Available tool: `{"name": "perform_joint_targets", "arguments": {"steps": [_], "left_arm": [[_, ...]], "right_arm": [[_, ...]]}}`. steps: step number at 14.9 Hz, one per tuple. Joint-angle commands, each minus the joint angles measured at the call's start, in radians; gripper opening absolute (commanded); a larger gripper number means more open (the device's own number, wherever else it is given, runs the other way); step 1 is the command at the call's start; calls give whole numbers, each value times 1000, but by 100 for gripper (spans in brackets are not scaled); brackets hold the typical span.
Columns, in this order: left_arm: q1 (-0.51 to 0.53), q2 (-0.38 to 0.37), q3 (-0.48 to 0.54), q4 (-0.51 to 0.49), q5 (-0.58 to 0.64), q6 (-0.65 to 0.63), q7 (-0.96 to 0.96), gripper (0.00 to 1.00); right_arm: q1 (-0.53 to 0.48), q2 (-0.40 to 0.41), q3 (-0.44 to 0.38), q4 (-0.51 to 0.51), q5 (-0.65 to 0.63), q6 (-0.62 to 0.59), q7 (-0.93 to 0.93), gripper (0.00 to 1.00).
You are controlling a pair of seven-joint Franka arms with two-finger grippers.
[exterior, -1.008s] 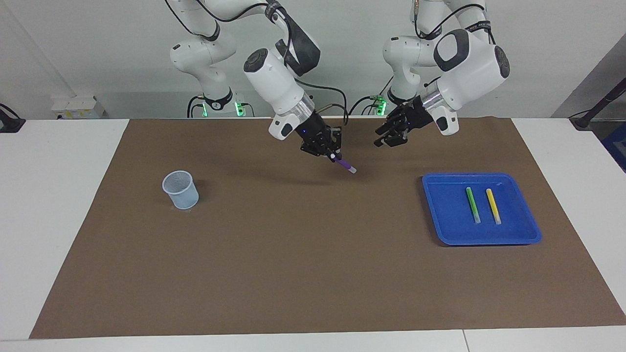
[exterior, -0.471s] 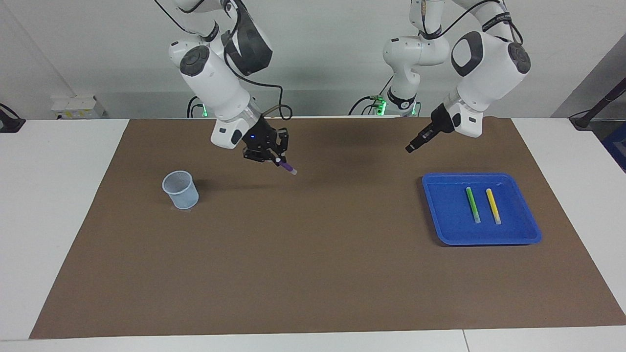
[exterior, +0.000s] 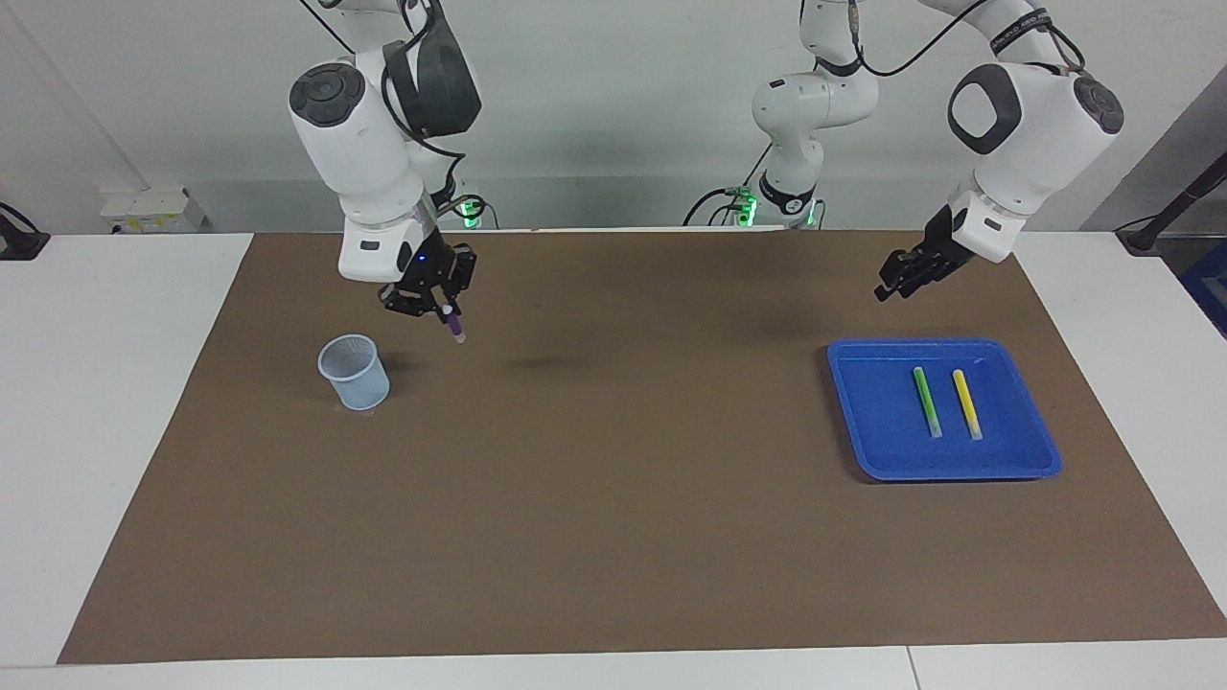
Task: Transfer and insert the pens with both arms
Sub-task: 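Carry the purple pen into the white cup with the right gripper, then release the pen in the cup while the left gripper grasps the green pen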
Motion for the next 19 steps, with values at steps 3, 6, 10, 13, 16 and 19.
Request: {"name": "perform_joint_targets", "arguments": {"steps": [3, 6, 10, 13, 16, 19], "left_arm": [[54, 48, -9, -17, 100, 121, 229, 51], [59, 103, -8, -17, 123, 201, 254, 51], [82, 180, -9, -16, 180, 322, 254, 51], [82, 240, -8, -16, 180, 400, 252, 52], [82, 301, -9, -14, 180, 482, 249, 54], [81, 350, -9, 1, 180, 529, 249, 57]], "right_arm": [[-129, -20, 12, -59, -124, 64, -294, 0], [-165, -52, 14, -152, -119, 119, -313, 0], [-166, -88, 14, -243, -104, 139, -201, 0], [-186, -88, 12, -278, -101, 150, -169, 0], [-199, -88, 14, -307, -76, 194, -166, 28], [-200, -86, 14, -297, -73, 182, -172, 58]]}}
